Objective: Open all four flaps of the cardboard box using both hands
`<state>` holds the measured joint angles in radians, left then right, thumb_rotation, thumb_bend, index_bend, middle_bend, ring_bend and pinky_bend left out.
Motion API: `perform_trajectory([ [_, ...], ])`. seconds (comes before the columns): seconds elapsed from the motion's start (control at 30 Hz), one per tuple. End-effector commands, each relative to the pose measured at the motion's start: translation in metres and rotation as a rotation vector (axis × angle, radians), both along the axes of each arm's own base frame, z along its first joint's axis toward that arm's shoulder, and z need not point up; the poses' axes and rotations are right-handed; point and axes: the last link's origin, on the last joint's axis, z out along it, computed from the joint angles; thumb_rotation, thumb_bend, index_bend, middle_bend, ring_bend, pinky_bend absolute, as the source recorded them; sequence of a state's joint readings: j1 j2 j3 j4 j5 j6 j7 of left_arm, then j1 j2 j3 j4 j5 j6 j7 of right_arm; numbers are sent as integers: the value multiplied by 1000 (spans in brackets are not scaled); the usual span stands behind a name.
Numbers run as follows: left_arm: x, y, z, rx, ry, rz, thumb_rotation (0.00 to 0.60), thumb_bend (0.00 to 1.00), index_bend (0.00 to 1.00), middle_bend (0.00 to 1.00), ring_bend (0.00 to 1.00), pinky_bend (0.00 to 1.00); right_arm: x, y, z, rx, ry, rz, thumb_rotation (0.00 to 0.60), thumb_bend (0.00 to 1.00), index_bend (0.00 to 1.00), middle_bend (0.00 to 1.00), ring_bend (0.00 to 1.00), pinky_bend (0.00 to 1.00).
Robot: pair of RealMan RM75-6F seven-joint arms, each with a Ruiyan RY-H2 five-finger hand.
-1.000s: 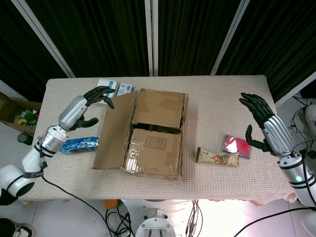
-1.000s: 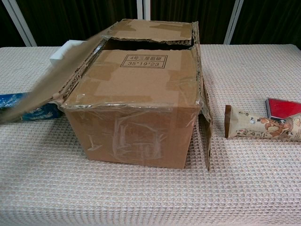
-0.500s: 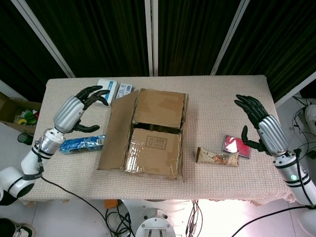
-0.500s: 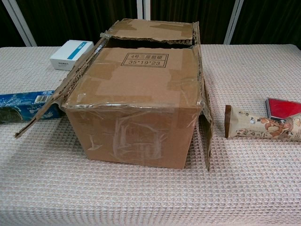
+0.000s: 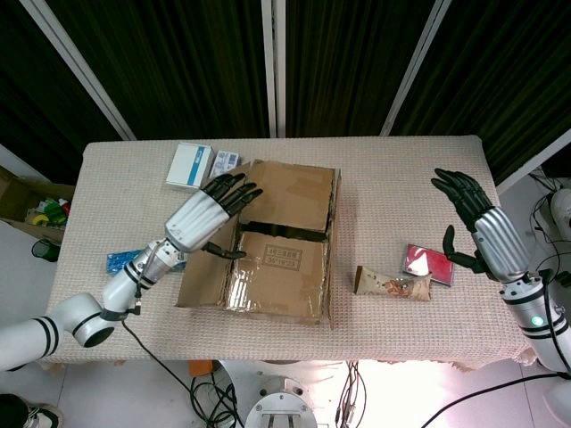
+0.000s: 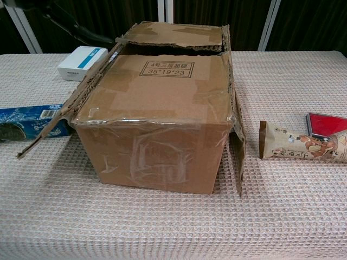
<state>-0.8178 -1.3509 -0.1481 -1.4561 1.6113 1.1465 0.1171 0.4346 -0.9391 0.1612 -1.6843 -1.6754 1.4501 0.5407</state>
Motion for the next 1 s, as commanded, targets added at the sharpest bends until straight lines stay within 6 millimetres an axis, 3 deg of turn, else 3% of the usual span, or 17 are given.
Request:
perform_trajectory([
  [0.03,8,6,-20,-6,26,1,252,0,17,100,42,159,-1,0,3,-6,-3,-1,557,778,0,35,0,0],
  [0.4,40,29,-52,67,18,-13,272,0,14,99,42,159,-9,-2,5,-4,-9,-16,557,778,0,33,0,0],
  [0.53,45,37,-64,109,72,-34,352,0,15,99,42,159,-12,-2,8,-10,-14,-21,558,778,0,33,0,0],
  [0.63,46,42,-70,128,88,-33,452,0,15,99,42,158,-15,-2,11,-13,-18,-28,558,778,0,33,0,0],
  [0.73,48,48,-71,152,86,-23,482,0,15,99,43,158,-18,-2,13,-14,-20,-33,558,778,0,33,0,0],
  [0.83,52,53,-69,170,58,-11,580,14,15,99,43,158,-21,-3,14,-15,-25,-38,557,778,0,33,0,0],
  [1.0,67,62,-59,176,-9,2,597,91,15,99,43,158,-26,-4,14,-15,-33,-47,557,778,0,33,0,0],
])
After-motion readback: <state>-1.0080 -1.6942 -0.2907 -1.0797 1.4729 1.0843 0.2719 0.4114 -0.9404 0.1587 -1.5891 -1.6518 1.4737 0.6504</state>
